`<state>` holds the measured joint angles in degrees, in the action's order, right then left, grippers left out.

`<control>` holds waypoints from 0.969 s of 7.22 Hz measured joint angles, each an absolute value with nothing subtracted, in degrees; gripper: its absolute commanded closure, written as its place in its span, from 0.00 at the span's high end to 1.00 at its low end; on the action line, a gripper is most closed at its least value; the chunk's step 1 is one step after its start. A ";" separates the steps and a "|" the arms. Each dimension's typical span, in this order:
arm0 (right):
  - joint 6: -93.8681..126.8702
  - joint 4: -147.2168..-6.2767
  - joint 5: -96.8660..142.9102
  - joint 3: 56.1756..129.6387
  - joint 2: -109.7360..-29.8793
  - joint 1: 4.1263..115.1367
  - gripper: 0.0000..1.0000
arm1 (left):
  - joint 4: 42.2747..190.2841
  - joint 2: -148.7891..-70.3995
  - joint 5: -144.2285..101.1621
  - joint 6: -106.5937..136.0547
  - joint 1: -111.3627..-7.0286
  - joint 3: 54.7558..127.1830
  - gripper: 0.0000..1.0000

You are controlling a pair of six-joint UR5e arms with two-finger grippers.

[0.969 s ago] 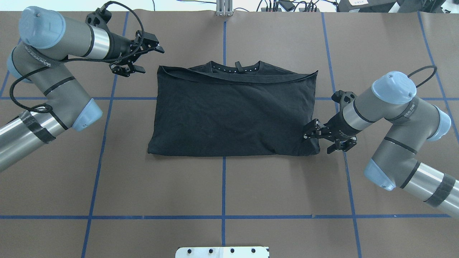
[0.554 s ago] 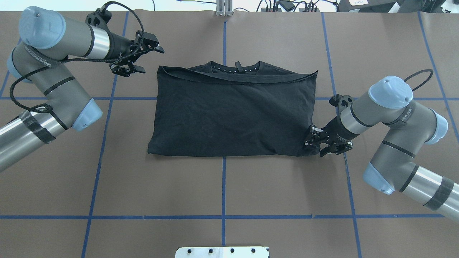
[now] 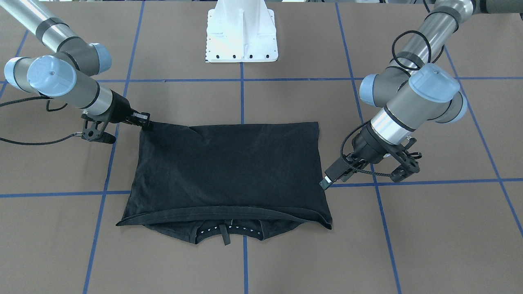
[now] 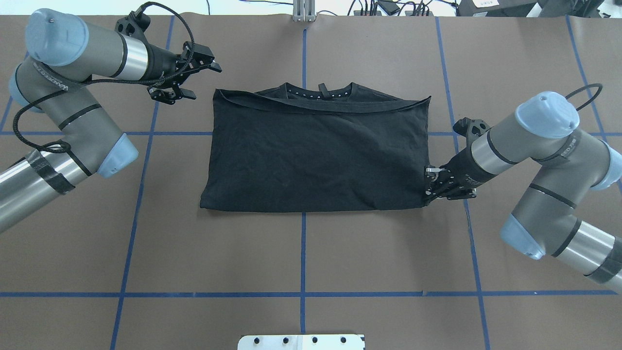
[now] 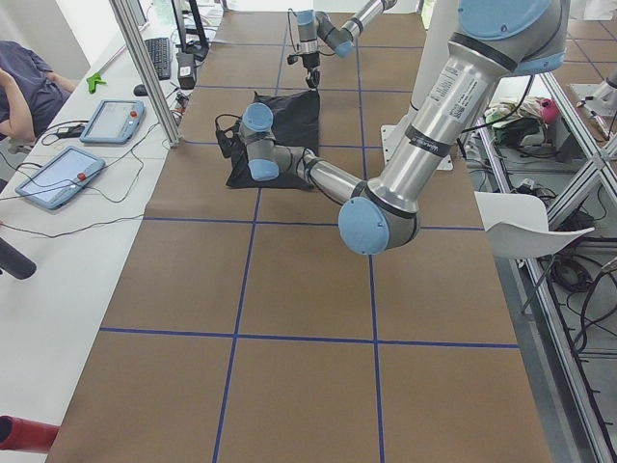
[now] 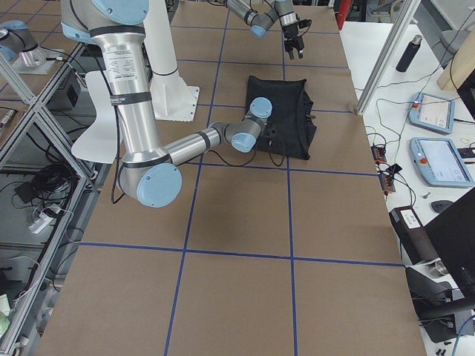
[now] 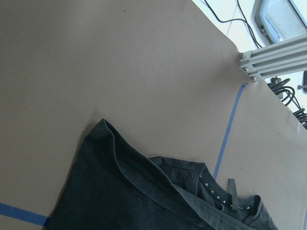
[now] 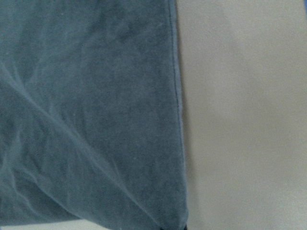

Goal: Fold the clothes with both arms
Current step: 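Pull the grasped corner toward the robot with the right gripper, rotating the shirt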

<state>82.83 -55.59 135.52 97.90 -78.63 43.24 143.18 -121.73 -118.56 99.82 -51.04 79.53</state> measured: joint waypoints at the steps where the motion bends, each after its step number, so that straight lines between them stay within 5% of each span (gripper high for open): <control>1: 82.81 -55.68 137.14 100.76 -80.30 43.48 0.00 | 143.18 -121.63 -118.56 99.80 -51.01 79.46 0.99; 5: 86.68 -55.76 140.97 112.89 -87.20 30.87 0.00 | 143.18 -120.76 -118.62 99.92 -50.93 79.59 0.99; 6: 89.96 -55.71 142.74 113.91 -85.83 26.93 0.88 | 143.17 -120.41 -118.64 100.00 -50.91 79.63 0.99; 7: 93.15 -55.71 143.68 113.96 -83.67 23.76 1.00 | 143.19 -120.15 -118.65 99.98 -50.87 79.62 0.99</control>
<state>93.15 -55.71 143.68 113.96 -83.67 23.76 143.19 -120.15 -118.65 99.98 -50.87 79.62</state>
